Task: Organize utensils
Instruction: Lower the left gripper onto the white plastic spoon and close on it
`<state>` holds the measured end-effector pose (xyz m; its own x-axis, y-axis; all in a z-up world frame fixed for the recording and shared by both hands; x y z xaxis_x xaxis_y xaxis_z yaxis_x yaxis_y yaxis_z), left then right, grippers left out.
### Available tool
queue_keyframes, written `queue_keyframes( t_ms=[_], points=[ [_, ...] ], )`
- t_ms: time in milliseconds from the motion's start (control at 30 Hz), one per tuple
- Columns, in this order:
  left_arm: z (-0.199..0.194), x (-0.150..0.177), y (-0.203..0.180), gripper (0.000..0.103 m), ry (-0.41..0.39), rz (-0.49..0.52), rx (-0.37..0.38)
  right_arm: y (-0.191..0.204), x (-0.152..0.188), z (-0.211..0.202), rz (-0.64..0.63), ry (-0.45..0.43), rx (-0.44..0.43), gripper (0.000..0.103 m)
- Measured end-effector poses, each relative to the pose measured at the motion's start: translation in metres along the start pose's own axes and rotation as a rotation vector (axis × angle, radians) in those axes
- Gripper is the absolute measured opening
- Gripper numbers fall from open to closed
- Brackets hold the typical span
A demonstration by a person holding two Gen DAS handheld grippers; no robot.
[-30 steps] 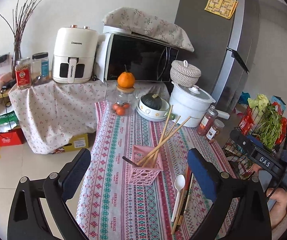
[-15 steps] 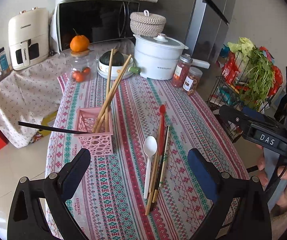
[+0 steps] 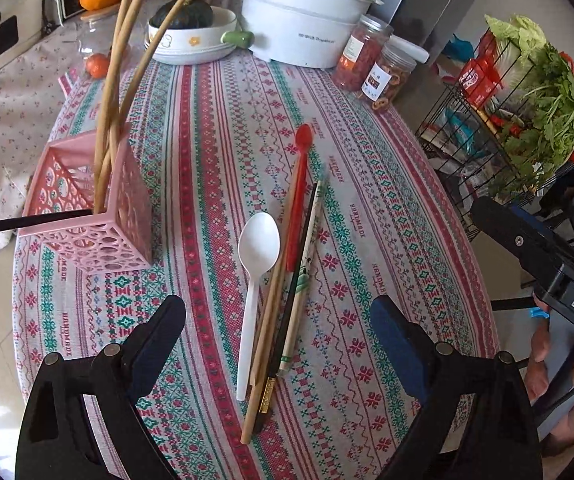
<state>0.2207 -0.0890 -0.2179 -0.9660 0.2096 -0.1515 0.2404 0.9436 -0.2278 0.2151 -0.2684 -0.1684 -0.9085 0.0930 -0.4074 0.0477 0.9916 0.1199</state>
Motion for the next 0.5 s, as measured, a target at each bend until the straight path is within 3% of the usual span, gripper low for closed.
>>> queue_keyframes(
  t_ms=[233, 500],
  points=[
    [0.042, -0.028, 0.005, 0.063, 0.05, -0.006, -0.042, -0.012, 0.001, 0.024, 0.023, 0.061, 0.003, 0.101],
    [0.073, -0.047, 0.016, 0.049, 0.087, -0.058, 0.006, -0.018, 0.002, 0.046, 0.044, 0.121, -0.007, 0.101]
  ],
)
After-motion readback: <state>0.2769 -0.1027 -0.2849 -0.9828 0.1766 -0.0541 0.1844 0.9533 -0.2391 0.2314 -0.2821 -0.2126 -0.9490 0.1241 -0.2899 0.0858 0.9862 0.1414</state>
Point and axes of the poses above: each gripper's, at about its wrist camera, not at the fingertips, and z roughly the way its jaws point, y to its left, x to its underside, the point moved 8 cm from there along z, roughly the way its jaws point, and after that the axes turned 15 degrees about y, right-handed, at the moved point
